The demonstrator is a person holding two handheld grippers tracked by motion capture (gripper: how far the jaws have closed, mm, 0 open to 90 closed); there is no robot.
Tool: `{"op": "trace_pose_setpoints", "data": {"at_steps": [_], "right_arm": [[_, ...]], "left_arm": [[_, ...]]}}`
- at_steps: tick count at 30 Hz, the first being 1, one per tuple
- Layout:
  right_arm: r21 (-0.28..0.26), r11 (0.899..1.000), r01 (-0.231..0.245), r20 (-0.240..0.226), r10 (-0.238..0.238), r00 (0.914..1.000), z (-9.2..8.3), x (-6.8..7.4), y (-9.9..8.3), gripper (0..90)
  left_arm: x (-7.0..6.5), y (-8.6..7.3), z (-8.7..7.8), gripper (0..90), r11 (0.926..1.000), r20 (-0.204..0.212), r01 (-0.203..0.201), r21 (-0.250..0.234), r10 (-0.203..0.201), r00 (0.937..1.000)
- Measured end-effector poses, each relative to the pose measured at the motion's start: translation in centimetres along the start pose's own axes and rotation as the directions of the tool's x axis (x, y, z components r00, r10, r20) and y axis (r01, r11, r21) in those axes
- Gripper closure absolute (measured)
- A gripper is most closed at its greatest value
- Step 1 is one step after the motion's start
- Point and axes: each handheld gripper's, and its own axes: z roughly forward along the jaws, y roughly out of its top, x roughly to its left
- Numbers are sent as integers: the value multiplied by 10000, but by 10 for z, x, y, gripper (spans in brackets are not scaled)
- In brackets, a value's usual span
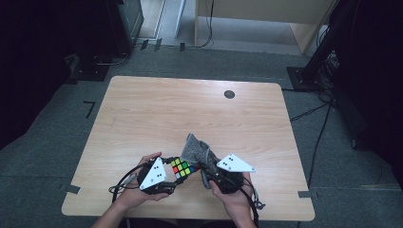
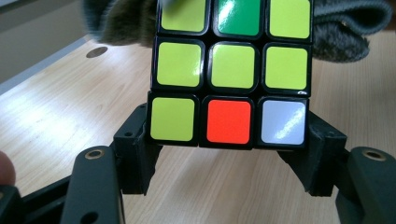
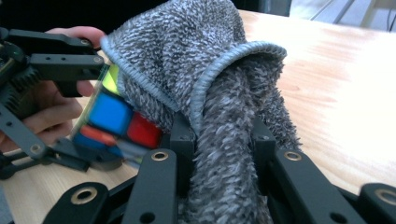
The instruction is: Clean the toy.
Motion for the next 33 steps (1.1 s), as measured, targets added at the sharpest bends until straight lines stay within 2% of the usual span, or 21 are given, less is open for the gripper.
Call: {"op": "trace_pose_setpoints", "data": {"at_steps": [1, 3, 5, 6, 7, 8, 10, 12, 14, 15, 18, 19, 21, 22, 23, 25, 28, 29, 31, 32, 33], "right_arm": [[-67, 9997, -221, -192, 219, 9996, -1, -3, -1, 714], [-424, 9977, -520, -938, 479, 9944, -5, -4, 1, 705], [-723, 9946, -744, -1814, 602, 9816, -8, -1, 6, 690], [-670, 9946, -789, -2005, 641, 9776, -8, 1, 7, 685], [-480, 9957, -791, -1965, 682, 9781, -5, 2, 7, 684], [-386, 9957, -842, -1820, 758, 9804, -3, 2, 5, 684], [-291, 9893, -1430, -2019, 1343, 9702, 0, -4, 1, 673], [-185, 9876, -1559, -2096, 1487, 9664, 0, -9, 0, 580], [-152, 9855, -1688, -2465, 1599, 9559, 0, -9, 3, 434], [-193, 9841, -1765, -2588, 1656, 9516, -2, -8, 5, 430], [-805, 9736, -2136, -2605, 1863, 9473, -6, -7, 6, 644], [-883, 9686, -2324, -2719, 2010, 9411, -7, -8, 5, 695], [-854, 9599, -2670, -3001, 2308, 9256, -6, -10, 3, 725], [-830, 9604, -2660, -2967, 2310, 9266, -5, -10, 2, 734], [-701, 9634, -2587, -2780, 2302, 9326, -4, -10, 1, 737], [-552, 9670, -2487, -2310, 2299, 9454, -1, -12, -2, 740], [-242, 9653, -2602, -1551, 2535, 9548, 1, -19, -6, 739], [-312, 9611, -2744, -1608, 2662, 9504, -1, -21, -7, 738], [-591, 9503, -3057, -2346, 2844, 9296, -5, -21, -4, 734], [-703, 9518, -2985, -2693, 2701, 9244, -7, -18, -1, 732], [-766, 9576, -2776, -2827, 2462, 9271, -8, -13, 1, 731]], "left_arm": [[1, 0, 0, 337, 10000, -30, 14, 66, -13, 10000], [2, -2, 2, 338, 9996, -153, -87, 279, 92, 9998], [1, -3, 3, 337, 9994, -138, -115, 320, 119, 9998], [1, -3, 2, 337, 9999, -43, -43, 155, 44, 10000], [1, -2, 1, 337, 10000, 87, 50, 11, -50, 9999], [1, -2, 1, 337, 10000, 7, -18, 43, 18, 10000], [2, -3, 0, 337, 10000, 78, -24, 11, 24, 10000], [3, -4, -1, 337, 10000, 63, 27, -14, -27, 10000], [3, -3, -1, 337, 10000, 38, -2, -30, 2, 10000], [3, -3, -1, 337, 10000, 82, -13, -62, 14, 10000], [2, -3, -2, 337, 9999, 175, -26, -152, 28, 9998], [2, -2, -2, 337, 9999, 197, -22, -155, 25, 9998], [2, -2, -2, 337, 9999, 203, -52, -146, 55, 9998], [1, -2, -2, 338, 9999, 225, -47, -165, 51, 9997], [0, -1, -3, 338, 9997, 271, -76, -226, 82, 9996], [-1, 1, -5, 338, 9993, 293, -171, -330, 181, 9994], [0, 2, -5, 339, 9995, 349, -94, -314, 105, 9993], [0, 2, -4, 339, 9997, 239, -133, -206, 138, 9996], [-1, 1, -1, 340, 9997, 79, -230, 36, 230, 9997], [-1, 1, -1, 340, 9997, 106, -237, 89, 236, 9997], [-2, 1, 0, 340, 9997, 123, -240, 62, 239, 9996]]}}
